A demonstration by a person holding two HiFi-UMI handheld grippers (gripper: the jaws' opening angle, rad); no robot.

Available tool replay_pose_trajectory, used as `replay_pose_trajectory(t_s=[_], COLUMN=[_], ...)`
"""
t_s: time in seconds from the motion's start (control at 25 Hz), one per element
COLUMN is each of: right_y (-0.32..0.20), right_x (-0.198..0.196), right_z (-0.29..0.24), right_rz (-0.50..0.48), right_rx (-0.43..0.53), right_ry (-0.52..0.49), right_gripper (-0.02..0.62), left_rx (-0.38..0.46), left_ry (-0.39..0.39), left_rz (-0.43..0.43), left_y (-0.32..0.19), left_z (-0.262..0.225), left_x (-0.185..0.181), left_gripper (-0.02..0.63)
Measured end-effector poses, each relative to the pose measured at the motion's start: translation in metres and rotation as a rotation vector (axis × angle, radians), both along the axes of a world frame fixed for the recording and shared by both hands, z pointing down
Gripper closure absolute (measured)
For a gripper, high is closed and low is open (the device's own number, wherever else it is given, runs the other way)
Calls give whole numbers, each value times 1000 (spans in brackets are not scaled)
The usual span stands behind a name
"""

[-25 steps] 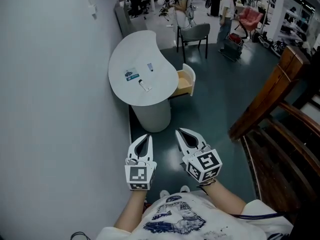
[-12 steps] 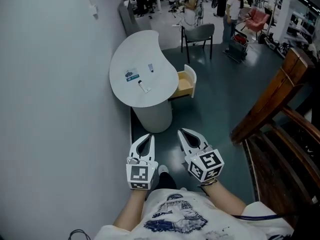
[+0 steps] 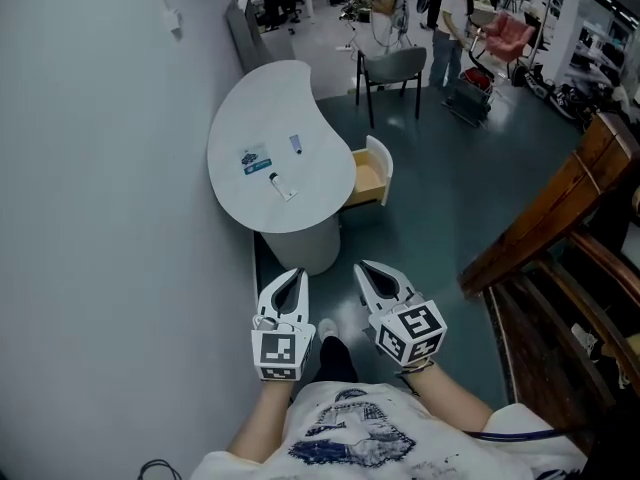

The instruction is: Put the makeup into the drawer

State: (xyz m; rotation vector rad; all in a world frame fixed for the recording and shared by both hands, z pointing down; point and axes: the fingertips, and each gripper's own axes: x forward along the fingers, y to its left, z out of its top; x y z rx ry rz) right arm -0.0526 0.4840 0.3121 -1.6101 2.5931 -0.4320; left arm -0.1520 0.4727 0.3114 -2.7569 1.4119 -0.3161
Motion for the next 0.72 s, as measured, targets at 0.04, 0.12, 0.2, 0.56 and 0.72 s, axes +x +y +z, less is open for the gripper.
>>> replay_pose_trajectory(t_s=[0.04,0.12,0.2,0.56,0.72], right_y=[-11,-33,-57,-149,-182], right_x=[-1,-6,-13,-44,-56], right_z=[1,1,2,11,12], right_rz=[1,-2,-6,-28,-38], right_rx=[-3,-10,-16,-63,-74], right_ry=[2,8,18,51,66], right_gripper=[575,575,575,575,575], left_rx=[1,-3,-11,-53,-57], left_ry=[1,2,6,28,34], left_rz=[2,3,0,-10,-18], left_y=[-11,-33,-57,-148,-182], left_z=[0,2,5,17,16], left_x=[0,-4,-11,-37,-49], left_gripper=[560,560,560,560,560])
